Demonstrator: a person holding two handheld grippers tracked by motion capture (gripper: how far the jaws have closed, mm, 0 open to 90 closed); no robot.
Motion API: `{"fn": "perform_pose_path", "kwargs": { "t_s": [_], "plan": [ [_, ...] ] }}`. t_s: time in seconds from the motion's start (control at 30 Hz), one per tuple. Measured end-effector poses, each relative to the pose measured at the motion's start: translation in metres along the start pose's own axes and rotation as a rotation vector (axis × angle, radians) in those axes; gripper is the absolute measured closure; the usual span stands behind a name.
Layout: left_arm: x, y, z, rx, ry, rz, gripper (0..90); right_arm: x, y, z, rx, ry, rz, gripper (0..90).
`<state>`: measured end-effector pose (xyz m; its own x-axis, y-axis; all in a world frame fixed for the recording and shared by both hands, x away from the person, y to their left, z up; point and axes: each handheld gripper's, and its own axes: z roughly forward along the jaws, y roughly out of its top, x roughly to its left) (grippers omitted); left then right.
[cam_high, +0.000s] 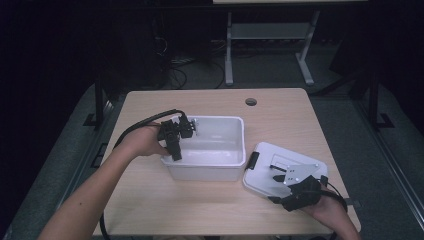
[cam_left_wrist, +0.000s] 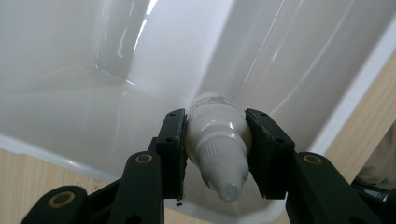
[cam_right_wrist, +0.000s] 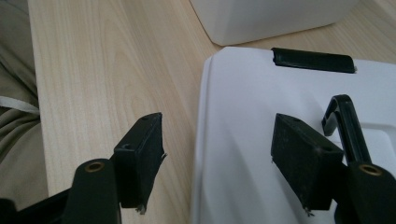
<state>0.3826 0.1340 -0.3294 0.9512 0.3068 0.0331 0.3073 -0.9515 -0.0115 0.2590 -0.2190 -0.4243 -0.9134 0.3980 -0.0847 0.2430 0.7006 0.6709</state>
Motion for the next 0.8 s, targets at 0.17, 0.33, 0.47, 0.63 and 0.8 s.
{"fn": "perform_pose_path", "kwargs": {
  "t_s": [0.17,0.33,0.47,0.63,0.8],
  "plan": [
    [0.002,0.001,0.005,-0.003,0.021,-0.010,60.0,0.001,0.001,0.001,0.003,0.003,0.005,33.4],
    [0.003,-0.002,0.015,0.002,0.018,-0.027,60.0,0.001,0.001,0.001,0.005,0.005,0.007,33.4],
    [0.004,-0.004,0.019,-0.016,0.015,-0.034,59.9,0.001,0.001,0.002,0.007,0.009,0.008,33.4],
    [0.004,-0.004,0.024,-0.003,0.027,-0.024,59.9,0.001,0.001,0.003,0.006,0.014,0.009,33.4],
    [0.004,-0.002,0.025,-0.006,0.042,-0.020,60.0,0.001,0.001,0.003,0.001,0.016,0.010,33.3]
  ]
}}
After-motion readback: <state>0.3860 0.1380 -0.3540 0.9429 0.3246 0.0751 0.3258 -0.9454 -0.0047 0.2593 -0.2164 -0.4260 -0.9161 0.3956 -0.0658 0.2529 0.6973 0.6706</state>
